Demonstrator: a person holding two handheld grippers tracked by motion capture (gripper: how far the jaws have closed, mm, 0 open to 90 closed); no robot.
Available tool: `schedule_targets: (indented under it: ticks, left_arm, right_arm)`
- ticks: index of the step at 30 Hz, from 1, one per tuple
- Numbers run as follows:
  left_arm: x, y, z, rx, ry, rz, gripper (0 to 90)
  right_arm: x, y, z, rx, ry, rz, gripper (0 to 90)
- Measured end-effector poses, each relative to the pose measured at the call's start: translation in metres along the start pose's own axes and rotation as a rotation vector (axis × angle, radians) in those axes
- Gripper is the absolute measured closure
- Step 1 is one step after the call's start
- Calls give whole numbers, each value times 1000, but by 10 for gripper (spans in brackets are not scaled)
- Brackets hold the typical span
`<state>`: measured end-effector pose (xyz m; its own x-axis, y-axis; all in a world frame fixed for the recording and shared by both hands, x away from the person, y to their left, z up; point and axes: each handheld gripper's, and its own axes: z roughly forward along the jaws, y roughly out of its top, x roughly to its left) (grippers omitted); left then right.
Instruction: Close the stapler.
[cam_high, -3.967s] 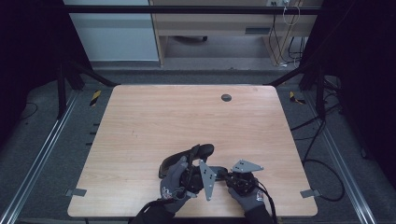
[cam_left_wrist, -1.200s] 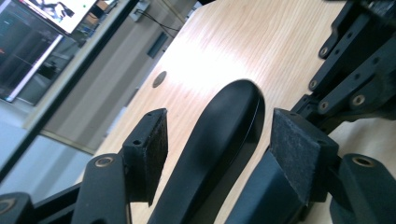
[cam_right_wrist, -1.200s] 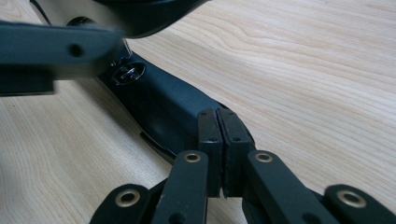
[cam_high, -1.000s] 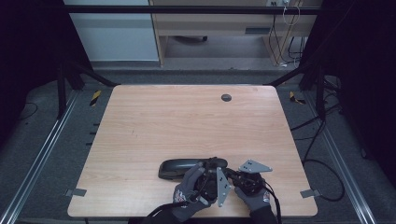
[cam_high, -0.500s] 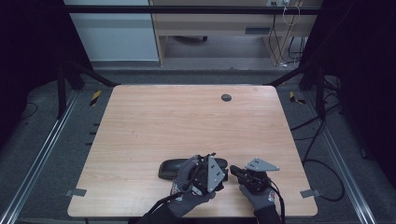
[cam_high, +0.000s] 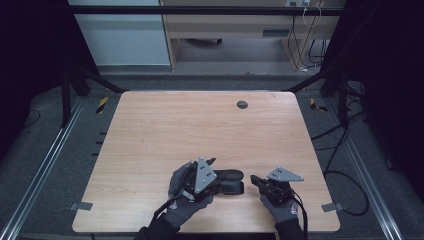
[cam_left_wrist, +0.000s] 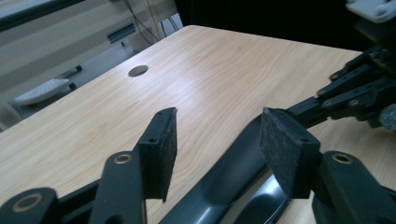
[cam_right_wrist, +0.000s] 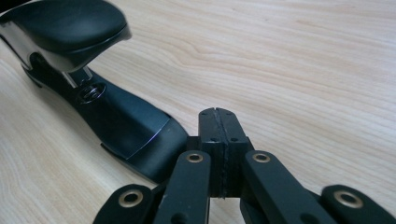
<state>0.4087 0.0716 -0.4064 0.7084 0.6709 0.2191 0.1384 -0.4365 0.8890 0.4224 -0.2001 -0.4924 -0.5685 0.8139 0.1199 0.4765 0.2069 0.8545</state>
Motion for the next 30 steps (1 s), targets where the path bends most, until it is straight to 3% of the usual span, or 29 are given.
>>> schedule_targets:
  ticks: [12, 20, 30]
  left_arm:
    - [48, -23, -31, -34, 97, -89, 552]
    - [71, -42, -48, -29, 151, -151, 565]
    - [92, -63, -64, -4, 214, -178, 541]
  right_arm:
    - [-8, 7, -6, -37, -8, 21, 900]
    - [-12, 12, -12, -68, -15, 44, 900]
    - [-11, 22, -20, -70, -14, 35, 900]
